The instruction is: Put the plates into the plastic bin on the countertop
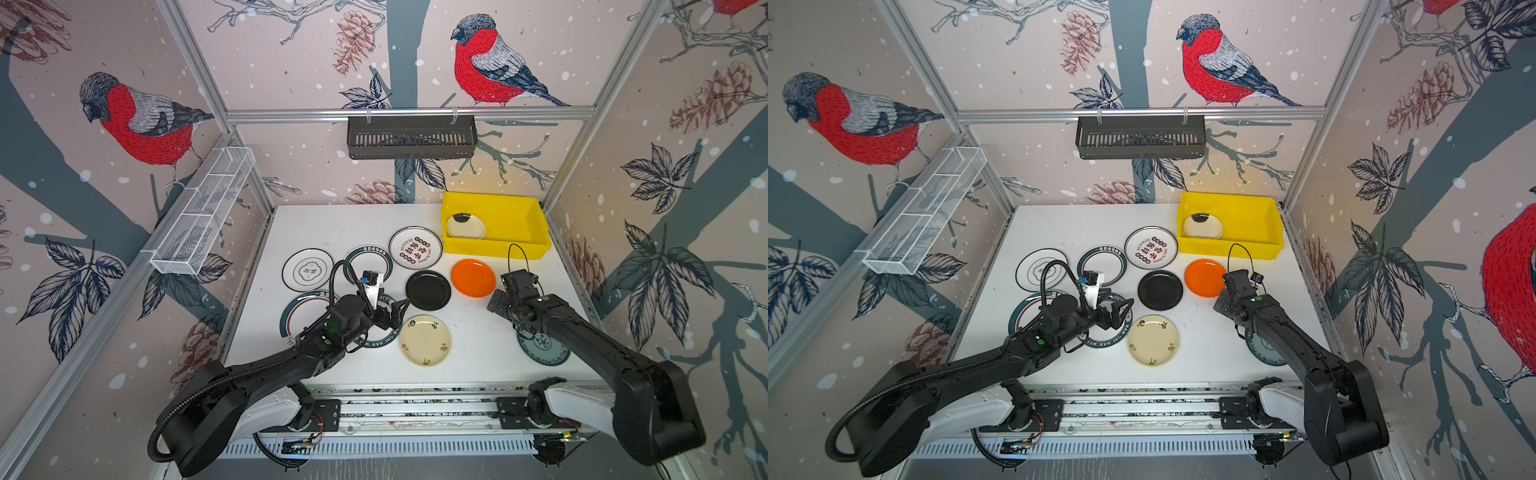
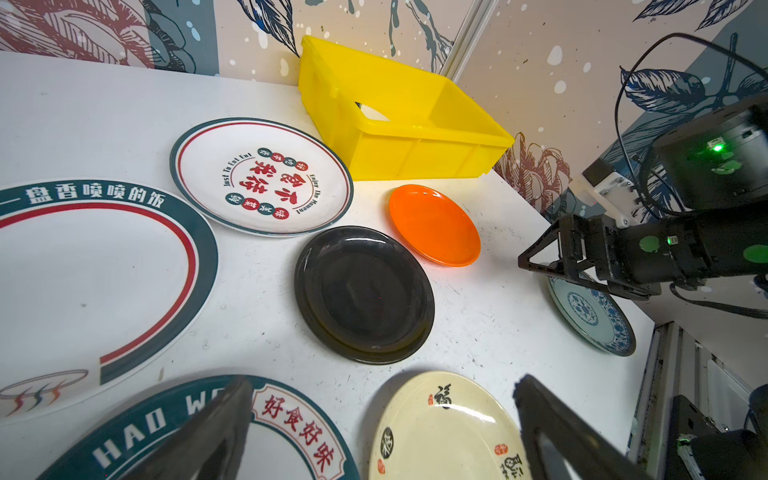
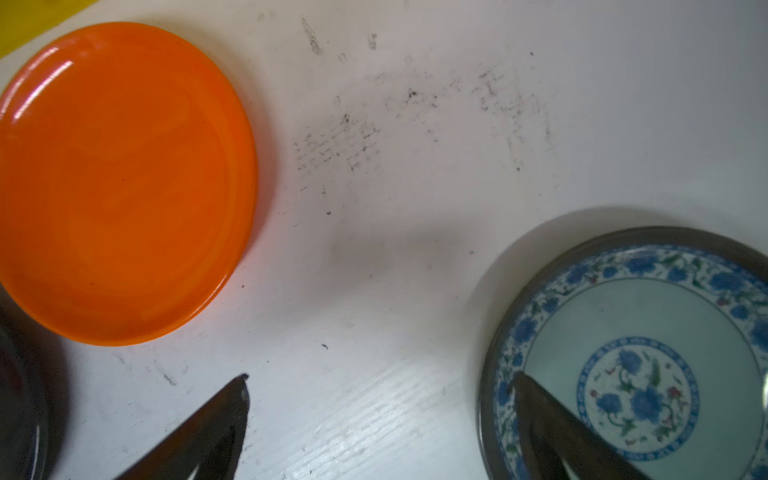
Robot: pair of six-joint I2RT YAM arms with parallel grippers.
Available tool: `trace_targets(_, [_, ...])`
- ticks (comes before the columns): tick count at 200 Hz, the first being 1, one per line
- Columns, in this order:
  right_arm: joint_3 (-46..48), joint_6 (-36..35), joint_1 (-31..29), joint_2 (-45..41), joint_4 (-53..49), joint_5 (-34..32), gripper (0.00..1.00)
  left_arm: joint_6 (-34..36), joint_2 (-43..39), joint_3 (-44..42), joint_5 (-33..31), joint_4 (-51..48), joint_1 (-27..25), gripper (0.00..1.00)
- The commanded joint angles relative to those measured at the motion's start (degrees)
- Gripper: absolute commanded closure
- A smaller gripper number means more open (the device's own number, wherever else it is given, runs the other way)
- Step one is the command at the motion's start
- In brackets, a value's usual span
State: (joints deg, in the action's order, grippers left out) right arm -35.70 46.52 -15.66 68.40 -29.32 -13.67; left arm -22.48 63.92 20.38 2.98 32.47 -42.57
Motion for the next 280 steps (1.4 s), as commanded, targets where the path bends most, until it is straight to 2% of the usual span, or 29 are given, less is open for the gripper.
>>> trace_targets(1, [-0.6,4.1,0.2,1.2,-5.0,-2.9,0.01,0.0,0.0,0.1,-0.6,2.9,-0.1,0.02])
trace_targets(50, [0.6,5.1,0.3,1.6,-3.7,1.3,0.01,1.1,0.0,-0.1,-2.7,1.8,-0.1,0.02])
trace_targets(83, [3.6,5.4,1.9,1.7,1.5,9.1,0.01,1.3,0.3,0.1,-2.0,1.6,-0.1,0.02])
trace_targets(127, [4.2,5.4,2.0,1.7,2.6,9.9,0.01,1.3,-0.3,0.0,-2.6,1.1,-0.1,0.02])
trace_targets(181, [6.2,6.0,2.1,0.2,8.3,16.5,0.01,1.0,0.2,0.1,-2.9,1.0,-0.1,0.02])
trace_targets(280, [6.9,6.3,2.5,1.6,13.8,21.1,0.01,1.1,0.6,0.3,-3.4,0.1,-0.1,0.02])
